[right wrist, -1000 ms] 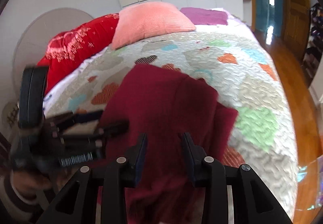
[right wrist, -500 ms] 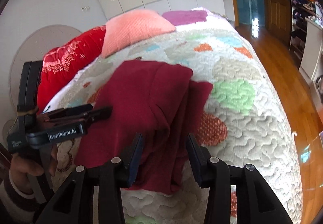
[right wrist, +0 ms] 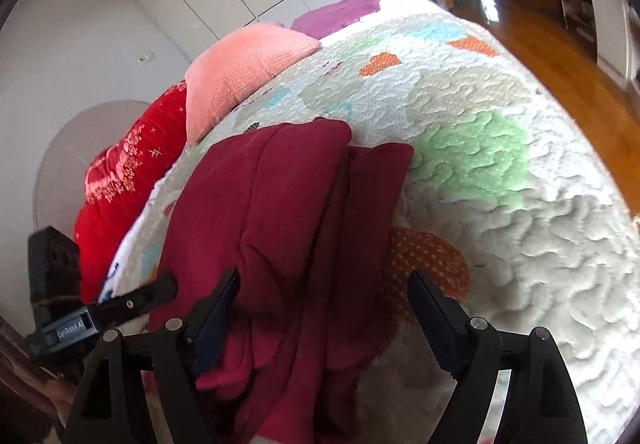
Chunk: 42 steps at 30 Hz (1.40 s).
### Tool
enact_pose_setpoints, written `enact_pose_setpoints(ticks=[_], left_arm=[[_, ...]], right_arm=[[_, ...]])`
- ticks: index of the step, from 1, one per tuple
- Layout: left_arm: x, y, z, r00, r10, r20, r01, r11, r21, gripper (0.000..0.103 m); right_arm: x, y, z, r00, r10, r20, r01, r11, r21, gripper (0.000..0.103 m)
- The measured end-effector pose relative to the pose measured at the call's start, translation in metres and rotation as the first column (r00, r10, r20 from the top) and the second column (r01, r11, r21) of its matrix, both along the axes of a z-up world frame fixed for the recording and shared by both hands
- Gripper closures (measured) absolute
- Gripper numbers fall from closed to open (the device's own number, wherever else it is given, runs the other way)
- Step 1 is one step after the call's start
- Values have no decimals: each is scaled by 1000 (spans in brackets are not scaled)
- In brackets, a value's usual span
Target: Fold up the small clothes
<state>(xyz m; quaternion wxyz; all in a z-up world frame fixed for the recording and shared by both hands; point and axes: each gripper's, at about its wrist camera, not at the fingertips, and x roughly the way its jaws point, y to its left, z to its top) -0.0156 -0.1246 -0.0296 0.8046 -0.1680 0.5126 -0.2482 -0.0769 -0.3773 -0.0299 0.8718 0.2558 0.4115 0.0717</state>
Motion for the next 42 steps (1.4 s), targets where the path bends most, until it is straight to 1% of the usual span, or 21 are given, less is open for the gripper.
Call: enact_pose_setpoints(ticks=[2,4,6,7,8,9,10,11,12,14,16,19,21,23,25,26,27,28,33,37,42], left_arm=[[4,-7,-5,1000,2,-9,-2,1000,-12,20],[7,-16,-5,1000,-24,10,24,1000,-11,20],[6,-24,-3,998,-63,27,63,998,0,25],[6,-24,-2,997,-65,34,65,998,14,27],[6,-24,-1,997,-70,39,70,997,20,33],[5,-21,3,996,-75,44,74,997,18,40],[3,-16,7,996,-78,49,78,997,13,43],[1,-11,12,996,-79,50,79,997,7,44],[-1,-5,19,996,-74,56,74,997,8,44],[-9,8,36,993,-54,108,49,998,48,44],[-15,23,49,989,-41,144,30,997,78,44],[-18,50,55,989,-12,150,-4,995,101,44],[-18,65,49,989,10,144,-27,993,116,44],[-16,78,37,991,33,126,-50,990,135,44],[-15,88,21,995,57,84,-68,987,143,44],[-14,91,14,996,65,62,-73,988,134,43],[-14,94,9,996,77,49,-82,989,121,38],[-15,95,6,995,87,44,-92,989,115,37],[-18,95,15,996,76,48,-81,988,133,36],[-17,97,28,992,98,80,-110,981,162,36],[-27,101,47,973,120,197,-164,960,225,36]], right_arm=[[14,5,-6,1000,15,10,-15,1000,16,21],[23,8,-11,999,35,23,-36,999,25,21],[30,9,-15,999,35,29,-37,998,43,21],[32,12,-14,999,37,30,-39,998,53,33],[34,15,-11,998,50,28,-52,996,75,40],[34,16,-8,999,41,30,-43,996,73,43],[32,20,-2,999,38,39,-41,997,60,50],[31,25,6,998,46,52,-48,998,38,54],[30,31,13,996,56,63,-57,998,19,55],[29,44,24,993,90,79,-92,996,16,57],[31,61,34,988,129,88,-131,991,16,57],[35,88,41,979,175,105,-177,984,9,57],[41,107,40,974,200,105,-203,979,16,57],[49,126,37,970,224,91,-226,974,3,57],[57,146,27,966,250,59,-248,968,-38,58],[59,152,23,966,255,43,-252,966,-62,56],[61,159,18,967,252,29,-248,963,-106,54],[62,164,14,967,256,22,-250,957,-149,49],[57,165,20,963,271,4,-265,942,-207,48],[41,157,33,962,272,-2,-262,925,-274,48],[27,160,50,961,275,26,-248,902,-354,48]])
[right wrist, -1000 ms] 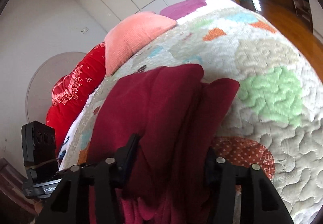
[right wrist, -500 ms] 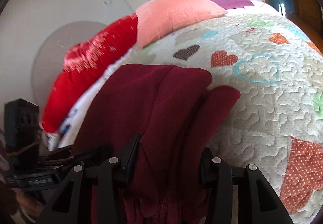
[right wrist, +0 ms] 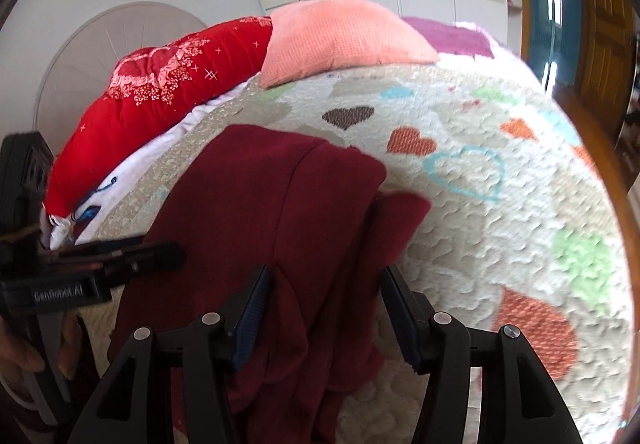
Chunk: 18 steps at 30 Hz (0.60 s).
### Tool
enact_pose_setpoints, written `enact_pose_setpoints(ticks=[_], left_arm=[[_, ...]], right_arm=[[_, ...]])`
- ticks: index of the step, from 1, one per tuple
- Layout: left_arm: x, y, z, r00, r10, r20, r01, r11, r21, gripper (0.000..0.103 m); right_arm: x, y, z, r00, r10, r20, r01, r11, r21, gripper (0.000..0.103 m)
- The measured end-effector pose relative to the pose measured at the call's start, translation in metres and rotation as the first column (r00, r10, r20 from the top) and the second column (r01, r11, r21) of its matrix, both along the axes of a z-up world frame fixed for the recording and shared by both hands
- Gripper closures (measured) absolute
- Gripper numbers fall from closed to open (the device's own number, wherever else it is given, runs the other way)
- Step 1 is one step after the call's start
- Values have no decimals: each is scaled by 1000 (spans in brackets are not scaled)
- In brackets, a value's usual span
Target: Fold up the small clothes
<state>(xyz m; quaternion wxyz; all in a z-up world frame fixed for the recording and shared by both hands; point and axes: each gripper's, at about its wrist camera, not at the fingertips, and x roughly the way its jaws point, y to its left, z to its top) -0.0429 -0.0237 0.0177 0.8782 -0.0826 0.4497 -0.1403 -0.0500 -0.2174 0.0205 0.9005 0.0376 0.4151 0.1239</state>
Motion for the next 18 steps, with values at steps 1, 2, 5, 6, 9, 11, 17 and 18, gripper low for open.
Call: enact_pose_setpoints(ticks=[1,2,5,6,9,11,17,18], left_arm=[[-1,1,3,1000,5,17,-6,1000,9,36],[3,-2,6,1000,7,23,-7,1000,18,36],[7,-4,4,1000,15,15,-15,999,37,36],[7,-5,1,1000,17,11,-17,999,42,36],[8,-10,-4,1000,15,15,-16,998,63,36],[9,-13,-5,1000,13,26,-14,997,73,36],[10,-16,-11,999,2,32,-4,996,86,36],[10,-16,-12,1000,-1,32,-2,996,86,36]], right_arm=[[-3,1,5,1000,2,12,-2,1000,-7,48],[-5,1,9,1000,1,27,0,1000,-12,48],[-10,5,22,998,-5,68,7,999,-36,48],[-10,7,25,997,-9,76,12,999,-48,48],[-9,13,27,995,12,95,-6,998,-55,48],[-7,20,25,995,29,92,-23,998,-64,48],[3,38,12,995,67,68,-57,990,-130,55],[4,40,9,996,64,61,-55,989,-141,55]])
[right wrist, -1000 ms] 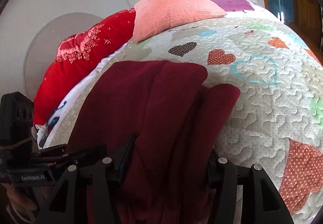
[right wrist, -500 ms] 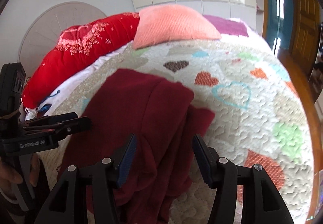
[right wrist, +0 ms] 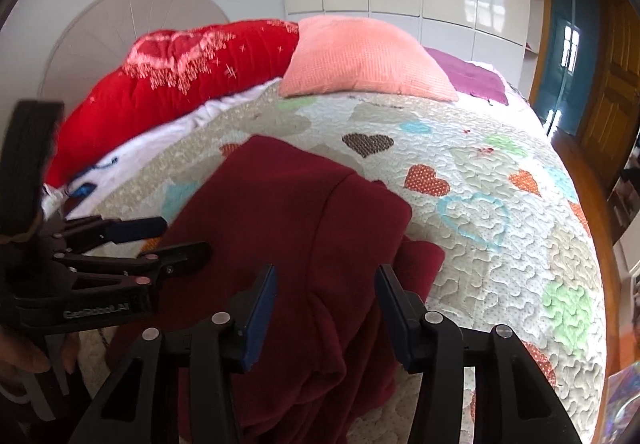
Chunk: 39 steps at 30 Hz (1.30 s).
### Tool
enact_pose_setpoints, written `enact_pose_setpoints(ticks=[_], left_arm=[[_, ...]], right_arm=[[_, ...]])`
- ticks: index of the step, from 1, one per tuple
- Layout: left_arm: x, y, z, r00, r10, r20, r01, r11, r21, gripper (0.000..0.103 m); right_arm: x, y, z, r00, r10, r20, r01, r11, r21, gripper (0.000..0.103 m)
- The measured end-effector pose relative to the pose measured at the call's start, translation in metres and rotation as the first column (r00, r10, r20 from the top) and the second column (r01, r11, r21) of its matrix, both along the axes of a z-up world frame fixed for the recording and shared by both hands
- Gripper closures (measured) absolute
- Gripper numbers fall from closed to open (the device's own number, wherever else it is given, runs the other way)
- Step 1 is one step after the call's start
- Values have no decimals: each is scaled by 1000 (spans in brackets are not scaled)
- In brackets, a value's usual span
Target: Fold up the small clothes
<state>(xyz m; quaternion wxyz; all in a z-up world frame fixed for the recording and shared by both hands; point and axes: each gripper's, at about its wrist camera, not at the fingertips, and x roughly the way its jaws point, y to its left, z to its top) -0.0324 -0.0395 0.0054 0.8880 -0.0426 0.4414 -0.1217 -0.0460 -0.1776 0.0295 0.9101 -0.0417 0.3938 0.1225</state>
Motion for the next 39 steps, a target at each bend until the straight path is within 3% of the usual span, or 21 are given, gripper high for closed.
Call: enact_pose_setpoints(ticks=[16,35,39], left_arm=[[5,-4,-11,1000,-1,-4,0,1000,-18,32],[-29,4,9,989,68,129,-78,994,76,33],[-35,7,9,986,83,142,-98,990,104,33]], right_arm=[[16,-3,-38,997,-12,-79,11,1000,-6,56],[-20,-1,-7,999,-35,-41,36,999,37,56],[-29,1,-12,998,-30,-47,32,999,30,56]])
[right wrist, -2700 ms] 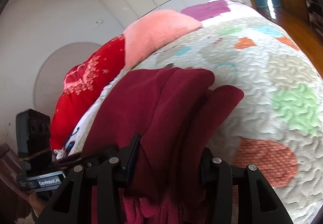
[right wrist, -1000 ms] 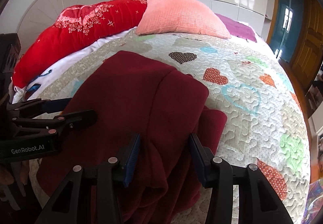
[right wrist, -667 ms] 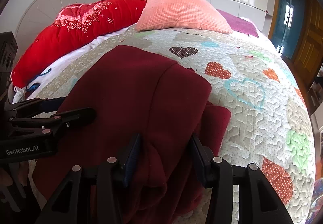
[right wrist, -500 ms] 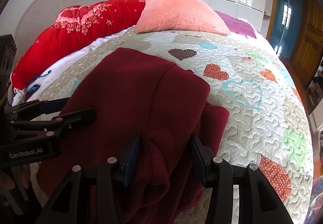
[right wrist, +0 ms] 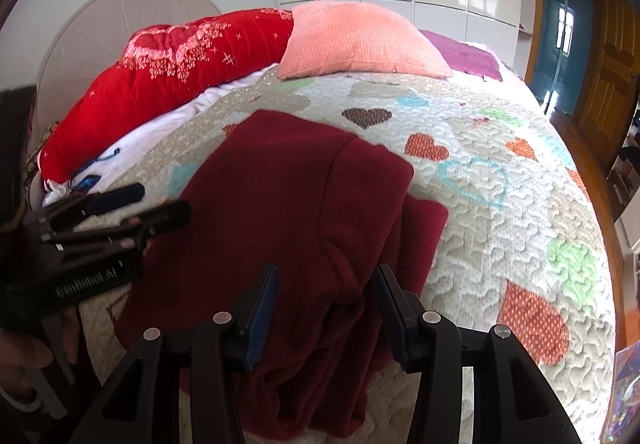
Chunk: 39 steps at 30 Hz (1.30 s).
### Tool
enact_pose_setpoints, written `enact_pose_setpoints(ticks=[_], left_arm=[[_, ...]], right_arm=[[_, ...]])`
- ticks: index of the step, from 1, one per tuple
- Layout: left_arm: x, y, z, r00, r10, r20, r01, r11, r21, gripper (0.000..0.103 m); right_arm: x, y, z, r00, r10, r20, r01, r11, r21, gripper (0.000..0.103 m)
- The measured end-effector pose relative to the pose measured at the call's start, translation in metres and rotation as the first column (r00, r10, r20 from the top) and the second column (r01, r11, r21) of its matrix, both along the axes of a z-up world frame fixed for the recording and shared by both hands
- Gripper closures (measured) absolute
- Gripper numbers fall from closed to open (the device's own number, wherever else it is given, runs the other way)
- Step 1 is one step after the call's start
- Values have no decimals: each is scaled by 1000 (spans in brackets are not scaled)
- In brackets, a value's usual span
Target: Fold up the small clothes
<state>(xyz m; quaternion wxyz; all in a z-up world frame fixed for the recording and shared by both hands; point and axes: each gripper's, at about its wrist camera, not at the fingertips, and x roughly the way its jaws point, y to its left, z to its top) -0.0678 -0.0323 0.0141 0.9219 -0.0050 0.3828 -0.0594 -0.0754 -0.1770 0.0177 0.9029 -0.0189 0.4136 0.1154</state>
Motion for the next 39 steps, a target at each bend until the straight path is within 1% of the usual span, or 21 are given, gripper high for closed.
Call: enact_pose_setpoints(ticks=[3,6,9,11,14,18,22,26,27,28,29,30,34,39], left_arm=[[-4,0,0,1000,5,5,-5,1000,20,33],[-8,0,0,1000,7,5,-7,1000,27,33],[-12,0,2,1000,6,11,-6,1000,27,33],[-14,0,4,1000,10,14,-11,1000,27,33],[-16,0,5,1000,15,12,-16,1000,27,33],[-17,-2,6,1000,14,6,-14,1000,28,33],[-22,-5,11,999,12,34,-14,999,51,33],[-27,-6,16,998,13,64,-17,999,51,33],[-27,-6,17,998,14,67,-17,999,51,33],[-27,-6,18,997,14,70,-18,999,51,33],[-27,-6,18,997,13,71,-17,999,51,33],[-28,-7,18,997,12,72,-16,998,53,33],[-29,-8,19,997,10,79,-15,998,57,33],[-29,-9,18,997,8,81,-13,998,58,33]], right_arm=[[0,-1,-16,999,-15,-35,14,1000,-14,55],[-1,-3,-22,999,-25,-30,25,1000,-3,54],[-3,-6,-16,999,-29,-31,30,1000,10,54],[-7,-9,-9,999,-34,-24,35,999,41,54],[-16,-14,1,998,-55,3,54,996,72,53],[-24,-17,12,996,-76,34,73,993,91,52],[-27,-17,15,996,-83,43,79,993,89,51],[-30,-20,18,993,-103,60,97,991,94,50],[-30,-21,19,991,-111,71,104,990,97,49],[-30,-22,21,989,-121,80,113,989,100,44],[-30,-22,22,989,-126,83,118,988,102,36],[-30,-23,23,988,-129,85,120,987,105,34],[-28,-21,24,988,-123,89,114,988,101,34],[-26,-21,20,991,-114,73,106,989,107,34]])
